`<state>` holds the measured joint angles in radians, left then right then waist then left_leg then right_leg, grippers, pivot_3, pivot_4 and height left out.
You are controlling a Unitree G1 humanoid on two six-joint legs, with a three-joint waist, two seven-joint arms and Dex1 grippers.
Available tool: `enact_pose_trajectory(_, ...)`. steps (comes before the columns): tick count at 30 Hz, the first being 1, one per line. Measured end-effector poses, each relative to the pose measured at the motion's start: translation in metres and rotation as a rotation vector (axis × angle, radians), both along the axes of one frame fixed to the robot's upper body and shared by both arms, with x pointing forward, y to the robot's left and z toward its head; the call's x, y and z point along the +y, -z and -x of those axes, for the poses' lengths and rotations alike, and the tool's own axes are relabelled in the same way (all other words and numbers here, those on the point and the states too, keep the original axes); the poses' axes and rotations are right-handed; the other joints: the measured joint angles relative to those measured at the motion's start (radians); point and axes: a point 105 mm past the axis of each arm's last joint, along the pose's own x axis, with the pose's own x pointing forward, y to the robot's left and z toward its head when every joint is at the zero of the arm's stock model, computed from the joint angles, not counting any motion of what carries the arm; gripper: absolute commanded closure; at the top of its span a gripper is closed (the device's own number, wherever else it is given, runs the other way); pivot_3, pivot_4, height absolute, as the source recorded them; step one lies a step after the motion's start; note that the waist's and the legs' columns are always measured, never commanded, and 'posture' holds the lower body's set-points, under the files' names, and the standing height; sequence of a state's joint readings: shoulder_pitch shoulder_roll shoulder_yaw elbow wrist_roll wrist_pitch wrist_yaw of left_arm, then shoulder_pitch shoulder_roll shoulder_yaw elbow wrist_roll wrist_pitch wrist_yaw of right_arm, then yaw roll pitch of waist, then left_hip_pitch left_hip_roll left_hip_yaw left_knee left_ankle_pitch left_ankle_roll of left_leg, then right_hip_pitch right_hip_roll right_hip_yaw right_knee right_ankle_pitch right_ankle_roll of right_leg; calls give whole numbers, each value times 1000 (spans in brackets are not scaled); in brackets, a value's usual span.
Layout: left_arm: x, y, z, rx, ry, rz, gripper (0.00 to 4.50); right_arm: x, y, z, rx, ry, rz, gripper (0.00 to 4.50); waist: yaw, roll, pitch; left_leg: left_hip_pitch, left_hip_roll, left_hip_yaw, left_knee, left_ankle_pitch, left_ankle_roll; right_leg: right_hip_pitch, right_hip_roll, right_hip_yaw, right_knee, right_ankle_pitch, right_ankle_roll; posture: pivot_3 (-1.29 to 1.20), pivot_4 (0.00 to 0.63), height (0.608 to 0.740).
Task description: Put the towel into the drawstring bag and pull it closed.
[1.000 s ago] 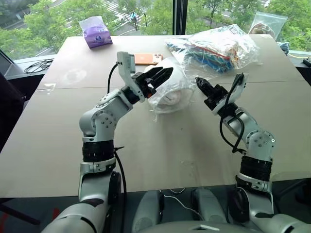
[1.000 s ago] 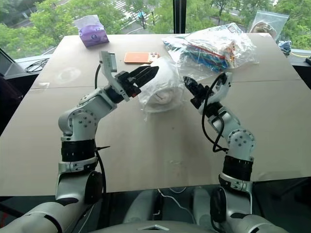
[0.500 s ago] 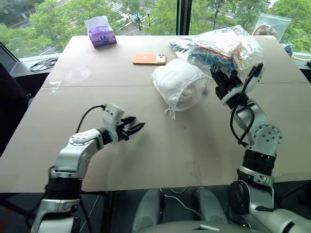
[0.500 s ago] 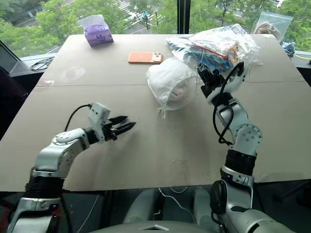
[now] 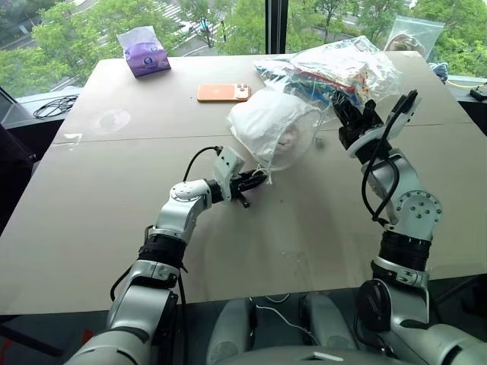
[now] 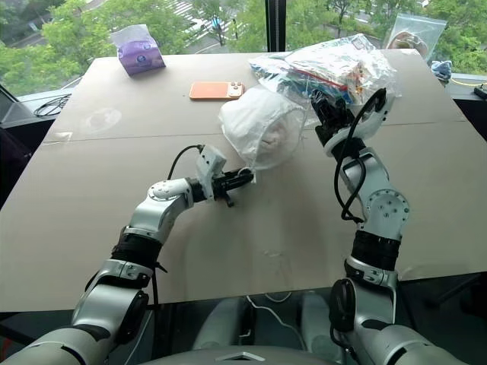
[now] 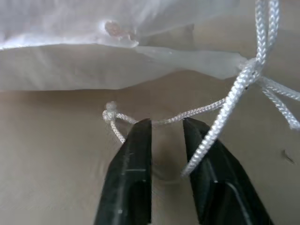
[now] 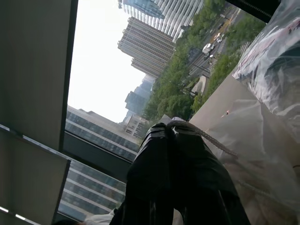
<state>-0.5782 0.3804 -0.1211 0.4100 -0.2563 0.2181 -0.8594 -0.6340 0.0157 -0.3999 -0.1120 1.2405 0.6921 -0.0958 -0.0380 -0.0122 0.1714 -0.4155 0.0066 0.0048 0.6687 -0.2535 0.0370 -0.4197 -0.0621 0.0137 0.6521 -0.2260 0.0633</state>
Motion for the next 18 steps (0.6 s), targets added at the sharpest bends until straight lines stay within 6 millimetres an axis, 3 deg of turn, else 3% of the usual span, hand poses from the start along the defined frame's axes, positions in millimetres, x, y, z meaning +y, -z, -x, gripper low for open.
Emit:
enact_pose_trajectory(5,17,-2,-4,-32,-100,37,4467,-9,0,3,-7,33,15,4500,0,0,0,0,1,0,0,0,0,0,0,0,1,0,0,0,150,740)
enact_pose_trajectory(11,48,-27,-14,-181,-376,108,4467,-32,4,1,4,144,28,4500,1,0,0,0,1,0,0,0,0,0,-1,0,1,0,0,0,150,740)
enact_pose_trajectory(14,90,-34,-15,-262,-645,89,4467,-78,9,-4,47,336,-40,4500,6,0,0,0,1,-1,0,0,0,0,-1,0,1,0,0,0,150,740)
enact_pose_trajectory(18,130,-43,-19,-330,-962,64,4467,-100,20,-10,123,430,-170,4500,8,0,0,1,1,0,1,0,0,0,-1,0,3,0,0,0,150,740)
